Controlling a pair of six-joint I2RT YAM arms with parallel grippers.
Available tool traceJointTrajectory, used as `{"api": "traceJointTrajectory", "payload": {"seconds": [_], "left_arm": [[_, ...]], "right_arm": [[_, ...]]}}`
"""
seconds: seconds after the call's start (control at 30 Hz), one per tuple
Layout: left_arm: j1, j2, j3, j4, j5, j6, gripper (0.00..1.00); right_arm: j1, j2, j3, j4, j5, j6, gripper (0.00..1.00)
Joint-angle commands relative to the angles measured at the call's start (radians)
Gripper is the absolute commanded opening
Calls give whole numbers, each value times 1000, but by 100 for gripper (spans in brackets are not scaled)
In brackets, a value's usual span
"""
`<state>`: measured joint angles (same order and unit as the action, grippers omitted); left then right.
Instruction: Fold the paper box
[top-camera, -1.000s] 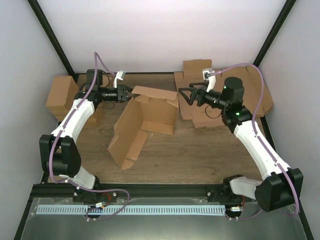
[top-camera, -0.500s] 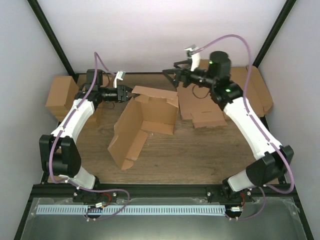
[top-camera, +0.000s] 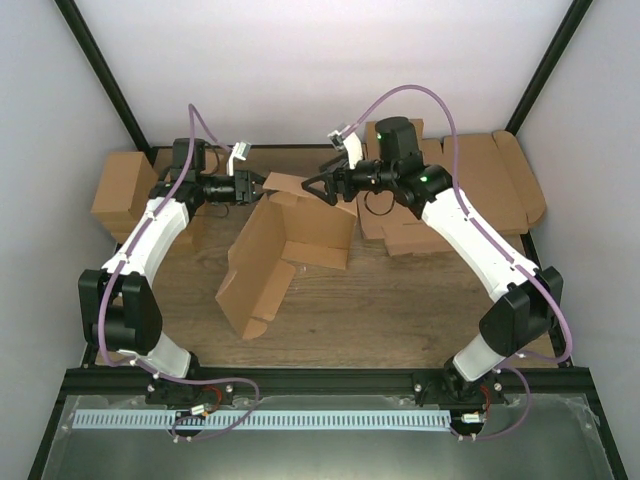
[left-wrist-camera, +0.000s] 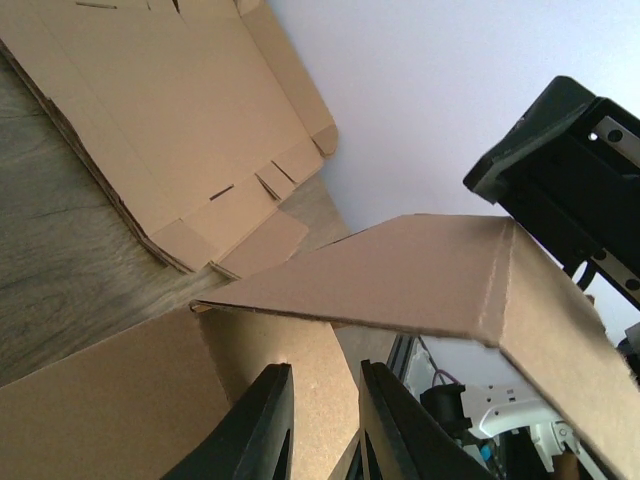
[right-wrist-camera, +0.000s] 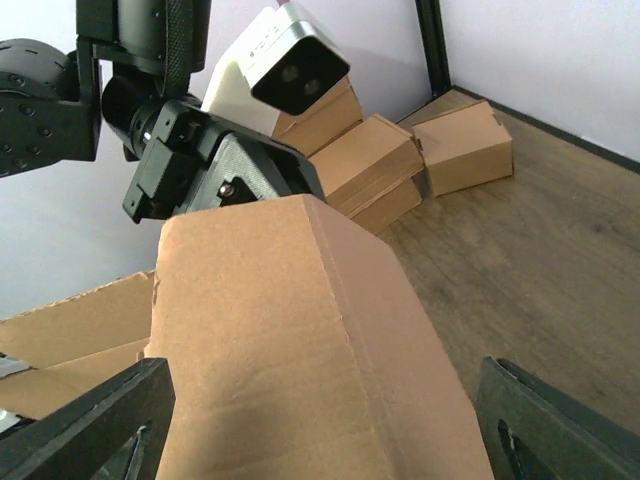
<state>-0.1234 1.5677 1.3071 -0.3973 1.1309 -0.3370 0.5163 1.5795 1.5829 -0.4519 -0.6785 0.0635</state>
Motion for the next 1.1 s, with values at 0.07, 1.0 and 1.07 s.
{"api": "traceJointTrajectory", "payload": {"seconds": [0.07, 1.0, 1.07], "left_arm": [[-7, -7, -10, -49, -24, 12, 21], [-24, -302, 137, -484, -507, 267, 75], [-30, -318, 116, -483, -521, 272, 77]], "right_arm": [[14, -16, 13, -43, -29, -57, 84], [39, 30, 65, -110, 126, -149, 91], [52, 40, 73, -129, 157, -163, 91]]}}
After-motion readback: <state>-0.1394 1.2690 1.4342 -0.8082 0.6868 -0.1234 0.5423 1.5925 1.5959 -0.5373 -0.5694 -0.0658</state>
